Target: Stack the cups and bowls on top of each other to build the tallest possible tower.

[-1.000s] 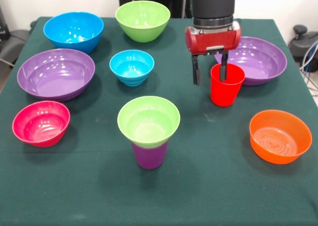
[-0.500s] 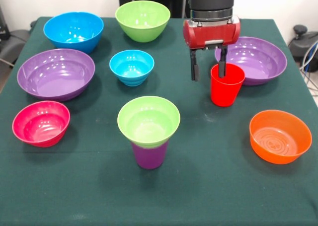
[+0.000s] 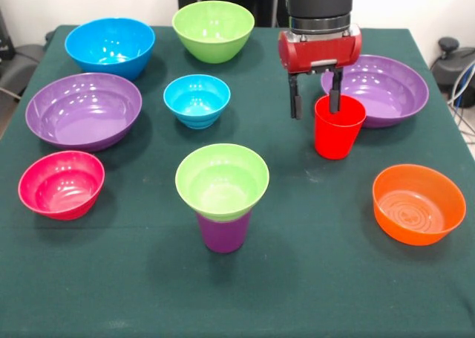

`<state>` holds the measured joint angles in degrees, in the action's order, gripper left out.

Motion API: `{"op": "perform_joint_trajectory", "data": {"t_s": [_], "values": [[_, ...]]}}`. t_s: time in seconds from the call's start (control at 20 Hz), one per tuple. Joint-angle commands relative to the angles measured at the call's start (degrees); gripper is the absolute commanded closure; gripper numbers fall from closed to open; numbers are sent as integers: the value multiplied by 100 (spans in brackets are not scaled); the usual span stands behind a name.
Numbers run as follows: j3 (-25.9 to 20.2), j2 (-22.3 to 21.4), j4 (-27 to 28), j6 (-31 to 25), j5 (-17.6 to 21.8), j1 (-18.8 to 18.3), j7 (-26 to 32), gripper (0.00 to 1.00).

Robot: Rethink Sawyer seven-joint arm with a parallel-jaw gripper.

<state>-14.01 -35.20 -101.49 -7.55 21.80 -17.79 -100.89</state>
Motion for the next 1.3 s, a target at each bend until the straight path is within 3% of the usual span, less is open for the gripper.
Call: {"op": "perform_joint_trajectory", "data": {"t_s": [0.05, 0.7, 1.3], "values": [[-26, 360, -152, 98, 470, 158, -259, 0], [321, 764, 71, 638, 662, 281, -289, 0], [479, 921, 191, 729, 743, 334, -317, 0]]}}
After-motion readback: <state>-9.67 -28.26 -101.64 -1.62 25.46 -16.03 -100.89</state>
